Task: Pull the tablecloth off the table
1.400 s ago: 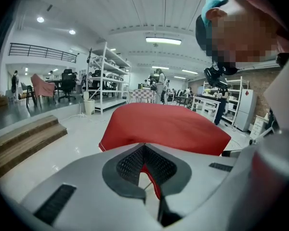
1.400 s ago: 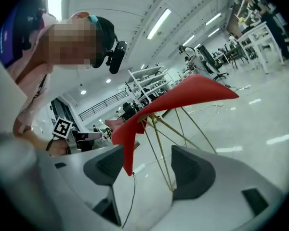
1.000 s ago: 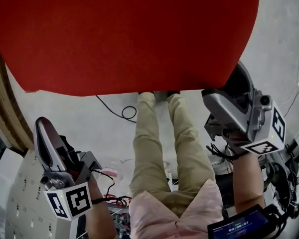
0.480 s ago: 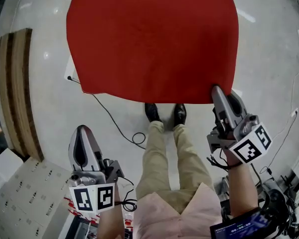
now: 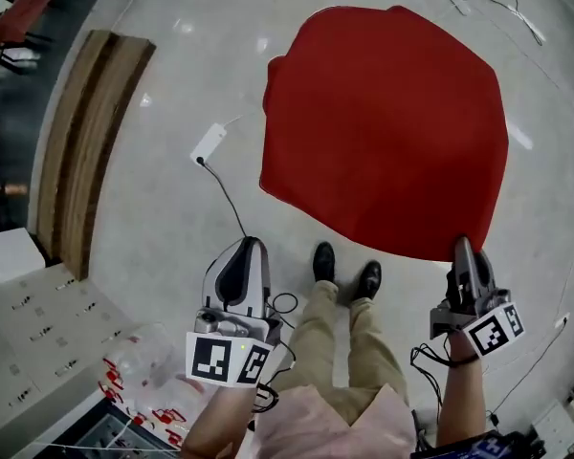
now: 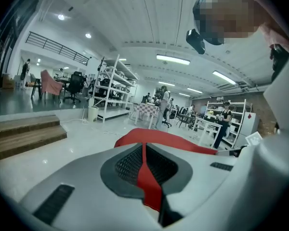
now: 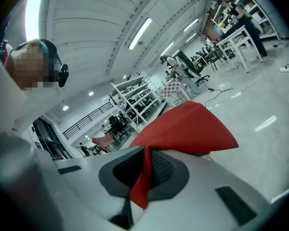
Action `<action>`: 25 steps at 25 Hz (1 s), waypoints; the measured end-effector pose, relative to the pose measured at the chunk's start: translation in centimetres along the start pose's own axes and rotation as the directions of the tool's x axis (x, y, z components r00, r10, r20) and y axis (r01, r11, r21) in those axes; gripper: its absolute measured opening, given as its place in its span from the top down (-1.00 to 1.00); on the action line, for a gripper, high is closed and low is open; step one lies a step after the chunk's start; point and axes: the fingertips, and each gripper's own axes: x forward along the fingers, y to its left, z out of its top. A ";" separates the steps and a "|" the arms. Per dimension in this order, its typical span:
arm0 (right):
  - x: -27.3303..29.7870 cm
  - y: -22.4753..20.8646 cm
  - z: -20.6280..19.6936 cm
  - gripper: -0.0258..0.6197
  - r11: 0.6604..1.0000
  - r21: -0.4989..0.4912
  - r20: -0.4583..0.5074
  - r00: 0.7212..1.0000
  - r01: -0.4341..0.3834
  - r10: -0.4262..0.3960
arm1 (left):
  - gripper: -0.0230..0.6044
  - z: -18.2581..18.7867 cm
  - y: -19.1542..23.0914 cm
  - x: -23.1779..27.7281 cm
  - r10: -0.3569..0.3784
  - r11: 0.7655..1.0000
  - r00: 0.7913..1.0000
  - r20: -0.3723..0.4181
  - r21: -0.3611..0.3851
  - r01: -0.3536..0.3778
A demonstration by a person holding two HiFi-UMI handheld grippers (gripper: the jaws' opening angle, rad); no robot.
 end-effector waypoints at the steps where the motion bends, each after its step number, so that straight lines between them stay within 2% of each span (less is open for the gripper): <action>1: 0.2 -0.3 -0.6 0.83 1.000 -0.004 -0.004 1.000 0.001 -0.001 | 0.85 -1.2 0.5 0.6 -0.012 1.000 1.000 -0.008 -0.015 0.012; 3: 0.8 -1.7 -2.0 0.83 1.000 -0.019 -0.009 1.000 0.014 -0.014 | 0.82 -4.4 1.4 2.3 -0.053 0.996 0.998 -0.019 -0.077 0.052; 4: 0.9 -2.3 -2.7 0.83 0.999 -0.030 -0.010 1.000 0.024 -0.025 | 0.65 -6.1 1.8 3.2 -0.082 0.989 0.996 -0.021 -0.128 0.079; 5: 1.1 -2.7 -3.0 0.83 0.999 -0.039 -0.011 0.999 0.032 -0.032 | 0.24 -7.7 2.1 4.1 -0.114 0.976 0.993 -0.022 -0.189 0.108; 6: 1.1 -2.8 -3.2 0.83 0.998 -0.045 -0.012 0.999 0.035 -0.036 | 0.04 -9.0 2.4 4.9 -0.143 0.959 0.990 -0.021 -0.249 0.133; 7: 1.1 -2.9 -3.3 0.83 0.998 -0.049 -0.013 0.999 0.035 -0.035 | -0.05 -10.1 2.7 5.6 -0.166 0.942 0.986 -0.018 -0.300 0.153; 12: 1.2 -2.7 -3.4 0.83 0.997 -0.065 -0.012 0.999 0.030 -0.031 | -0.32 -13.9 4.4 8.8 -0.199 0.879 0.980 0.006 -0.441 0.181; 15: 1.5 -2.2 -3.1 0.83 0.997 -0.074 -0.021 0.999 0.028 -0.030 | -0.43 -14.6 5.3 9.9 -0.207 0.830 0.976 0.061 -0.517 0.209; 17: 1.8 -1.6 -2.8 0.83 0.997 -0.079 -0.025 0.999 0.018 -0.020 | -0.53 -14.5 5.6 10.6 -0.225 0.789 0.968 0.110 -0.562 0.247; 19: 1.9 -1.4 -2.6 0.83 0.997 -0.080 -0.026 1.000 0.012 -0.014 | -0.62 -14.2 5.8 11.6 -0.253 0.738 0.953 0.168 -0.603 0.303; 20: 2.0 -1.4 -2.6 0.83 0.997 -0.082 -0.028 0.999 0.012 -0.014 | -0.66 -14.0 5.9 12.1 -0.267 0.707 0.942 0.201 -0.623 0.334; 23: 2.0 -1.6 -2.9 0.83 0.997 -0.079 -0.040 0.999 0.017 -0.020 | -0.72 -13.0 6.4 13.3 -0.271 0.592 0.916 0.297 -0.698 0.402; 24: 2.0 -1.6 -3.0 0.83 0.997 -0.078 -0.043 0.999 0.020 -0.023 | -0.73 -12.8 6.7 13.6 -0.260 0.566 0.913 0.315 -0.716 0.409; 25: 1.9 -1.7 -3.1 0.83 0.997 -0.078 -0.044 0.999 0.023 -0.026 | -0.73 -12.5 6.9 13.9 -0.247 0.551 0.913 0.324 -0.728 0.408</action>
